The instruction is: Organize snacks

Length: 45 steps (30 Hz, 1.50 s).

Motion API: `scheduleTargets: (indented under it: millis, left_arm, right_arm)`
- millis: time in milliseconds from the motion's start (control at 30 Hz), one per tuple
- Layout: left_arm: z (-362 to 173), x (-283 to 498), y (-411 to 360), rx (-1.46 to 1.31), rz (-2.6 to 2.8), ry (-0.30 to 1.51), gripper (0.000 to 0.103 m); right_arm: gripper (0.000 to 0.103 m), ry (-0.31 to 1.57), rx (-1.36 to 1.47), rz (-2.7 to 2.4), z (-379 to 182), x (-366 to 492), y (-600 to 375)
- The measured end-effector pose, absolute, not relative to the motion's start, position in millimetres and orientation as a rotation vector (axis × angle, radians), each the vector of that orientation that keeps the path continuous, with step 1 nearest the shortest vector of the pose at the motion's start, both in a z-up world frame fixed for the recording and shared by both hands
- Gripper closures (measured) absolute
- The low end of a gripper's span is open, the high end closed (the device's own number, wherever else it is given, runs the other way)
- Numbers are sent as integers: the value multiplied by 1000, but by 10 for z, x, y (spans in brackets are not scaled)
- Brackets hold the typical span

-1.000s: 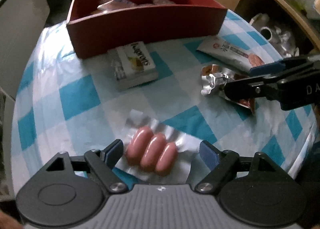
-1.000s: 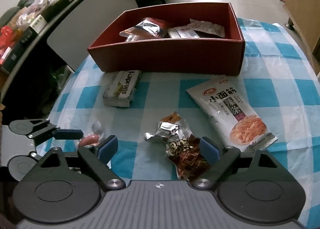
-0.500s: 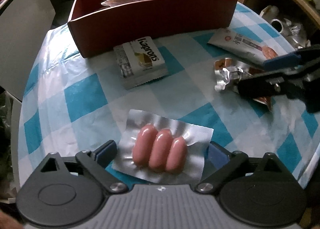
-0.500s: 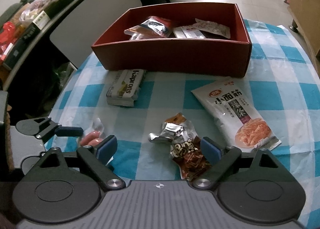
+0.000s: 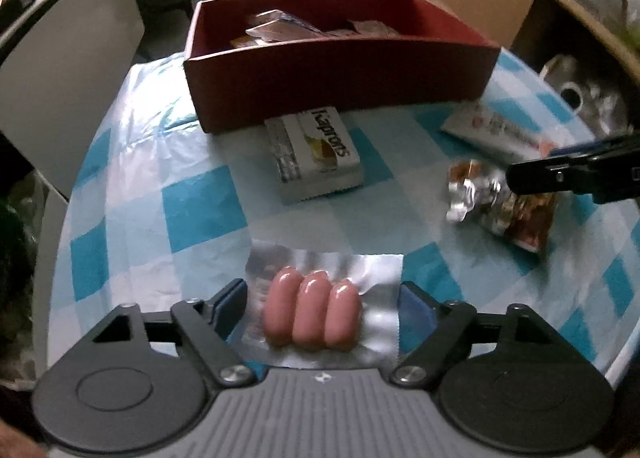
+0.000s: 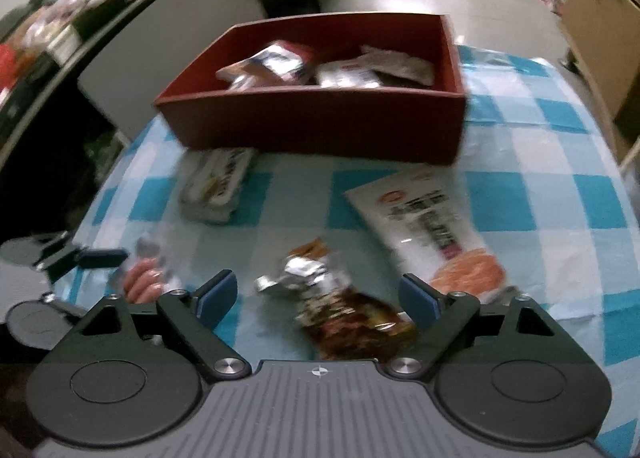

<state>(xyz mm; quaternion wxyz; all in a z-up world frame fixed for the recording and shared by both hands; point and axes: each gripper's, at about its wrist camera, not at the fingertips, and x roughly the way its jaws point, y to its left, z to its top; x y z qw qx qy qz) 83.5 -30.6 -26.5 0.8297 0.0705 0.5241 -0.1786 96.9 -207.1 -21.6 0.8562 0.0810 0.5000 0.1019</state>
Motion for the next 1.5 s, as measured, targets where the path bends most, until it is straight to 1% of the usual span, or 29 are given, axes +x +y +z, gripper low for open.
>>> scheduleTargets:
  millis: [133,267,467,533,567,633,667,800,867,1033,1267,1500]
  left_arm:
    - [-229,846,-242,103,-379,1118,33]
    - [-184,845,-171,61,-393,1118,34]
    - [-161,841,-90,20,-402,1125,34]
    - [-163,837,-81,17,-408,1127,34]
    - [-167,838,-74,17,-409,1129,34]
    - [-177,838,-72,16,-411,1137,34]
    - [-180,835,-71,15,-411,1141,34]
    - [-166,831,-86,5,-427,1143,34]
    - [-148,819,-100,7,-435,1137,34]
    - [-111,797,-117,5,-443,1123,34]
    - [-82,816,-89,-13,-423,1112,34]
    - [-25,897,-129,-22,-402,1081,34]
  right_arm:
    - [14,1052,204,166,-254,1006,-2254]
    - [14,1071,189,171,-308,1010,-2236]
    - [14,1086,19,270,-412,1061,-1909]
    - [17,1106,-22,299,-489,1097,-1815]
    - [17,1132,-37,299,-553,1125,-1779]
    - [17,1112,-95,298,-588,1115,-1714]
    - [21,1109,-109,288,-584,1105,-1695]
    - [43,1093,-103,241,-527,1007,-1731]
    - [47,1093,-72,236,-512,942,-1768]
    - [49,1092,-89,213,-491,848,-1707]
    - [49,1077,0,228,-414,767,-1710]
    - [49,1017,105,233,-265,857,-1849]
